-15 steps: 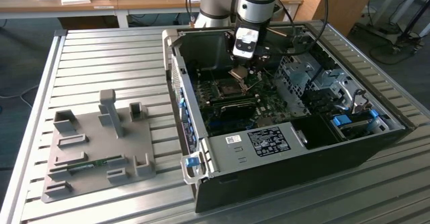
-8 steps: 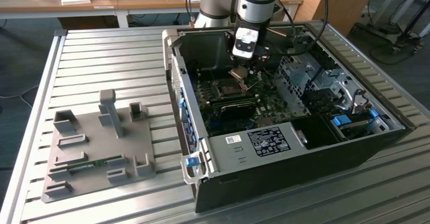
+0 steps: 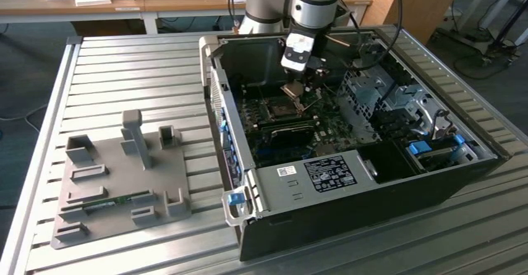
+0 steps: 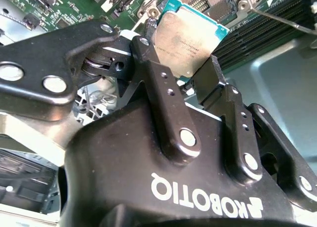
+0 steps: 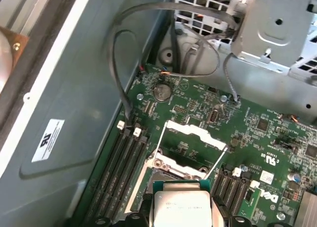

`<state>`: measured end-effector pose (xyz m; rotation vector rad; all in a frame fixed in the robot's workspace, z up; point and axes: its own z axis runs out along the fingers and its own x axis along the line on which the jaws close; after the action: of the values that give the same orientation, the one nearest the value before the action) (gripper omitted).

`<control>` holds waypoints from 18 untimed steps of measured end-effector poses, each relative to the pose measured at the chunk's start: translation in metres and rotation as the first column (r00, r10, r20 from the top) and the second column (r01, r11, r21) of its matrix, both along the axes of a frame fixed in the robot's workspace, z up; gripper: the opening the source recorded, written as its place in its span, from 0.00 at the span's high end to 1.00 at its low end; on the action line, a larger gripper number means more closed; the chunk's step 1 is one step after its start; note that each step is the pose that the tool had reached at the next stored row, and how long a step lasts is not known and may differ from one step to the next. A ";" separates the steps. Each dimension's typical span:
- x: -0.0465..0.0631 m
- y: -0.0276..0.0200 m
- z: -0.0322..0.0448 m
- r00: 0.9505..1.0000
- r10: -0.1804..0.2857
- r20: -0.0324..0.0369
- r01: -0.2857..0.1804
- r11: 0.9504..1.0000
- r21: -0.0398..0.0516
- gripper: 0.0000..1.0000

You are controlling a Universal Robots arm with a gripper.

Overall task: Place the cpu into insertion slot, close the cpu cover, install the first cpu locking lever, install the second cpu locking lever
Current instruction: 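Place the cpu into insertion slot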

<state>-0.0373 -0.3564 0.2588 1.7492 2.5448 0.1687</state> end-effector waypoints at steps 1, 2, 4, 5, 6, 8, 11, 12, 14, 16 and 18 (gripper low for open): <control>0.000 0.0000 0.0000 1.000 -0.010 0.000 0.010 1.000 0.001 0.46; 0.000 0.0000 -0.0001 1.000 -0.021 0.000 0.021 1.000 0.002 0.46; 0.000 -0.0001 -0.0001 0.999 -0.046 0.000 0.046 0.999 0.003 0.46; 0.000 -0.0001 -0.0001 0.998 -0.058 0.000 0.058 0.998 0.003 0.46; 0.000 -0.0001 -0.0002 0.998 -0.069 0.000 0.069 0.998 0.003 0.46; 0.000 0.0000 -0.0002 0.996 -0.092 0.000 0.092 0.996 0.003 0.46; 0.000 0.0000 -0.0003 0.991 -0.133 0.000 0.133 0.991 0.003 0.46; 0.000 0.0000 -0.0004 0.989 -0.148 0.000 0.148 0.989 0.003 0.46; 0.000 0.0000 -0.0005 0.984 -0.176 0.000 0.176 0.984 0.003 0.46; 0.000 0.0000 -0.0005 0.979 -0.203 0.000 0.203 0.979 0.003 0.46; 0.000 -0.0001 -0.0005 0.974 -0.228 0.000 0.228 0.974 0.003 0.46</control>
<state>-0.0378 -0.3564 0.2582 2.0231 2.3191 0.1619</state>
